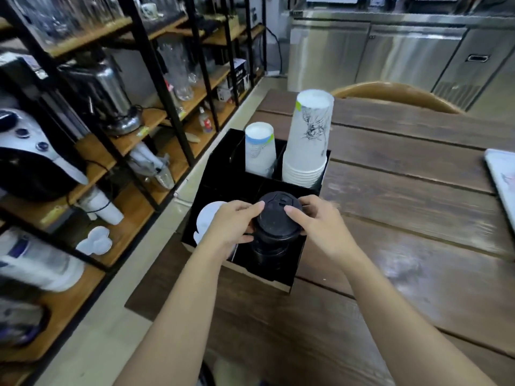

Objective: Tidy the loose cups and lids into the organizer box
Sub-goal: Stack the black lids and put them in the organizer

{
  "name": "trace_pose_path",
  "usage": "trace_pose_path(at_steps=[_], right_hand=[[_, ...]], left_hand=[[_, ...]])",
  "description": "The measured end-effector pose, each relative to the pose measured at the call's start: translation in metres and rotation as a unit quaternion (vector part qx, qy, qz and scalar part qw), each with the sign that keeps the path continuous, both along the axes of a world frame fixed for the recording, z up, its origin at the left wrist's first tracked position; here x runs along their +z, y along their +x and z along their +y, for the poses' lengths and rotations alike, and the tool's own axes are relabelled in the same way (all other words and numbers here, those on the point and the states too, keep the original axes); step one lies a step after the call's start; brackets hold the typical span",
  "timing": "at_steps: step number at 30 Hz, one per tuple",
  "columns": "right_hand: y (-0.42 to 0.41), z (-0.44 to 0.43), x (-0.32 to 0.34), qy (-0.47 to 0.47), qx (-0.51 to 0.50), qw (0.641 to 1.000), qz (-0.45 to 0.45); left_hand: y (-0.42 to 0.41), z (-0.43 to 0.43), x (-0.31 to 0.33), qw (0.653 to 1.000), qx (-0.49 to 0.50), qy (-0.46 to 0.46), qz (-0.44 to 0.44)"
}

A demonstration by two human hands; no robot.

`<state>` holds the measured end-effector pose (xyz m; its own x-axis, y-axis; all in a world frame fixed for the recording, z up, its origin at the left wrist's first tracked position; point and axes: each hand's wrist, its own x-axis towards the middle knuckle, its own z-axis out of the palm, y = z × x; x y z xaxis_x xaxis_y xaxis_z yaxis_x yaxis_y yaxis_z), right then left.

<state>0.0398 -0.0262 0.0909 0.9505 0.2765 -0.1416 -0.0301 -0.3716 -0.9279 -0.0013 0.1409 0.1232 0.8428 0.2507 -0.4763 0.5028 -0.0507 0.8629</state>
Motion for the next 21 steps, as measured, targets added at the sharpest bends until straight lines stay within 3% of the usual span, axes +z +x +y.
trace_pose_path(at_steps=[11,16,21], right_hand=[[-0.006,0.022,-0.007,-0.146,0.025,0.989,0.003],[-0.005,0.031,-0.008,-0.219,0.053,0.974,-0.003],[-0.007,0.037,-0.009,-0.285,0.056,0.956,-0.031]], left_hand=[[-0.004,0.009,-0.035,0.994,-0.019,0.108,0.002],[-0.003,0.009,-0.040,0.978,-0.044,0.203,-0.015],[0.000,0.011,-0.044,0.969,-0.067,0.236,-0.028]])
